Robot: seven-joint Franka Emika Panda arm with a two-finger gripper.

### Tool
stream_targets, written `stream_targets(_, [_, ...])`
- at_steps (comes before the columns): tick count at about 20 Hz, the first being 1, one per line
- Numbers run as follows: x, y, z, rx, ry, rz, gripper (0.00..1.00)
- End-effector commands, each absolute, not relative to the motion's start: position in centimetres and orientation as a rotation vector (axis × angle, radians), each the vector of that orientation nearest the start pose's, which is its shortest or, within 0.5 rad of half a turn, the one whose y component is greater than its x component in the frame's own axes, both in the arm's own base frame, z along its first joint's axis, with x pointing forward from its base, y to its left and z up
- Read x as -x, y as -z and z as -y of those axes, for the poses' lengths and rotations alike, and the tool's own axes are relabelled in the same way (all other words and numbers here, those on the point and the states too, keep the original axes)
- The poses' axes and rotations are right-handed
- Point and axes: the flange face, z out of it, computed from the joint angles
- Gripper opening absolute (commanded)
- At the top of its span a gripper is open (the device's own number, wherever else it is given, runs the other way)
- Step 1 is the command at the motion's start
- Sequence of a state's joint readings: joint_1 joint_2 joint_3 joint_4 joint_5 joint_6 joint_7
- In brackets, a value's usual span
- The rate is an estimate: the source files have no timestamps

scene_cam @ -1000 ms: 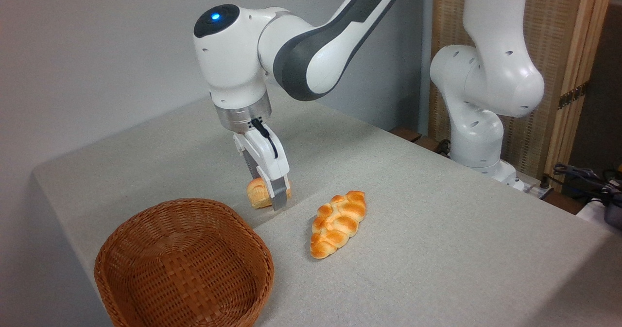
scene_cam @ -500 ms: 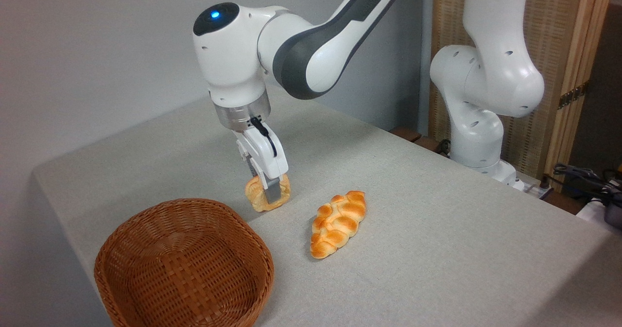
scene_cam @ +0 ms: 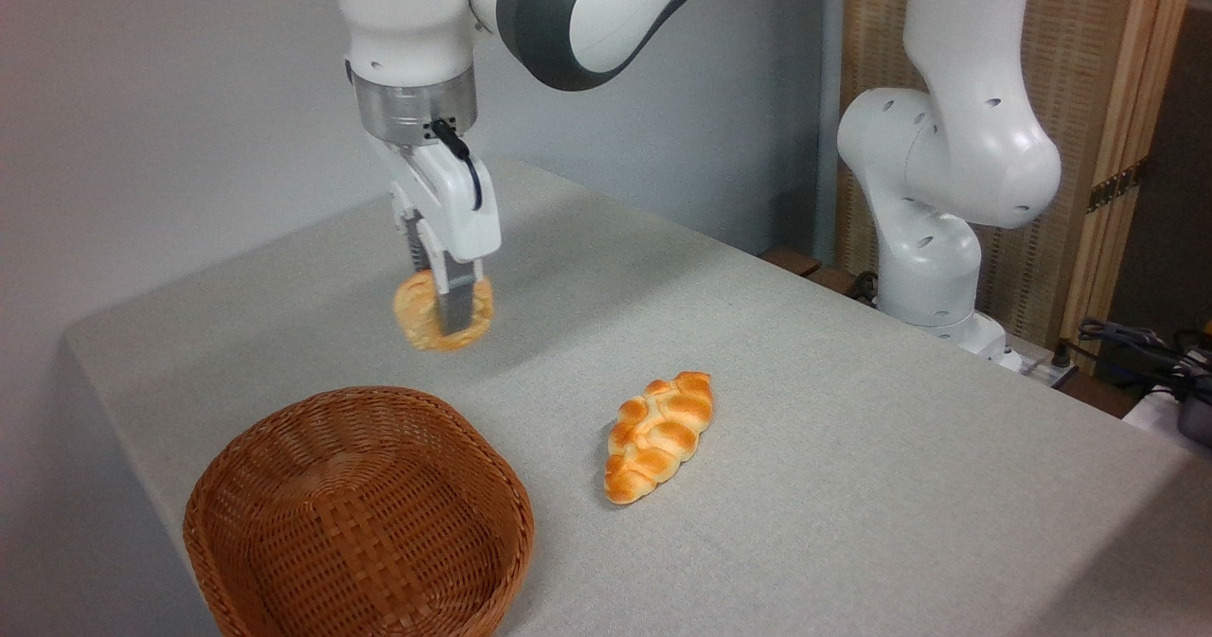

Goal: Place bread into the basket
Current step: 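Lift the bun and carry it over the wicker basket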

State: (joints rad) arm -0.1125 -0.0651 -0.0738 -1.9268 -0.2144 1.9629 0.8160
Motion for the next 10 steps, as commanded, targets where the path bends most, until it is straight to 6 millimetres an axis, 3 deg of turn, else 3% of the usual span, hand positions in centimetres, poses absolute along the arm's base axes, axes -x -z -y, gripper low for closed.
stream_targets(1, [-56.6, -52.3, 10.1, 2.937, 0.444, -1.371, 0.37])
stream_targets(2, [-57.2, -52.3, 9.6, 2.924, 0.498, -1.347, 0.41])
stream_targets(4, [-58.7, -51.6, 9.5, 2.886, 0.603, -1.306, 0.60])
stream_targets(5, [-59.1, -51.4, 9.4, 2.885, 0.633, -1.281, 0.86])
stream_targets(6, [-59.2, -51.1, 9.5, 2.892, 0.631, -1.276, 1.00])
stream_targets(10, [-59.5, -50.2, 9.7, 2.897, 0.618, -1.279, 1.00])
